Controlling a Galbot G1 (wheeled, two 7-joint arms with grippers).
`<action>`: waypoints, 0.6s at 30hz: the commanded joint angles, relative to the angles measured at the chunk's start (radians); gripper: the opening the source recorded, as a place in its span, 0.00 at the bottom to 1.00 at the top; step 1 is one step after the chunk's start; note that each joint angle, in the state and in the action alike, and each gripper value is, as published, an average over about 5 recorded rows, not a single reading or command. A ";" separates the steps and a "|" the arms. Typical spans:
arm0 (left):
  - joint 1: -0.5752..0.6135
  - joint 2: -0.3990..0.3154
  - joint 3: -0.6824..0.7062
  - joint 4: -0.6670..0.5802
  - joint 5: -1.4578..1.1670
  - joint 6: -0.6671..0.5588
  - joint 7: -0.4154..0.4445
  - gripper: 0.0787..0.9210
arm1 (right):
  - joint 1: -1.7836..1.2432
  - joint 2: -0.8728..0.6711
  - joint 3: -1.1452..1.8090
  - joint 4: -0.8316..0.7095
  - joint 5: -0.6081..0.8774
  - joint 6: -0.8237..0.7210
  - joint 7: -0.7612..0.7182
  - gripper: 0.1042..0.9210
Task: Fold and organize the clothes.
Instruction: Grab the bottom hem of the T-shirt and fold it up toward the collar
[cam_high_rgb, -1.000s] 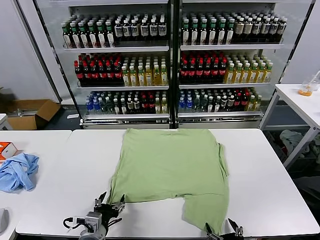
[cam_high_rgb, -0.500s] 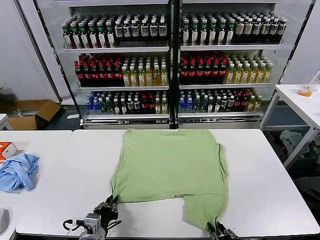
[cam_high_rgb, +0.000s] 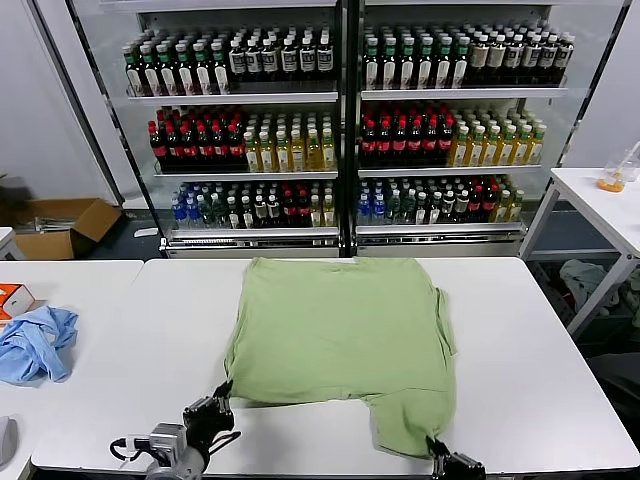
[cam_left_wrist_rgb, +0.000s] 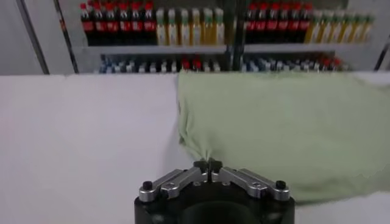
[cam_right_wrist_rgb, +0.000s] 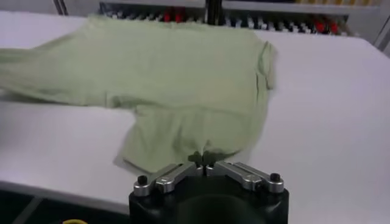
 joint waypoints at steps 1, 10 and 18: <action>-0.019 0.015 -0.023 -0.079 -0.139 -0.031 0.002 0.02 | 0.042 -0.022 0.067 0.034 0.038 0.031 -0.005 0.00; -0.134 0.057 -0.010 0.013 -0.201 -0.036 0.008 0.01 | 0.216 -0.081 0.079 -0.071 0.123 0.027 -0.008 0.00; -0.278 0.078 0.013 0.150 -0.240 -0.034 -0.001 0.01 | 0.424 -0.145 0.036 -0.218 0.183 0.023 -0.009 0.00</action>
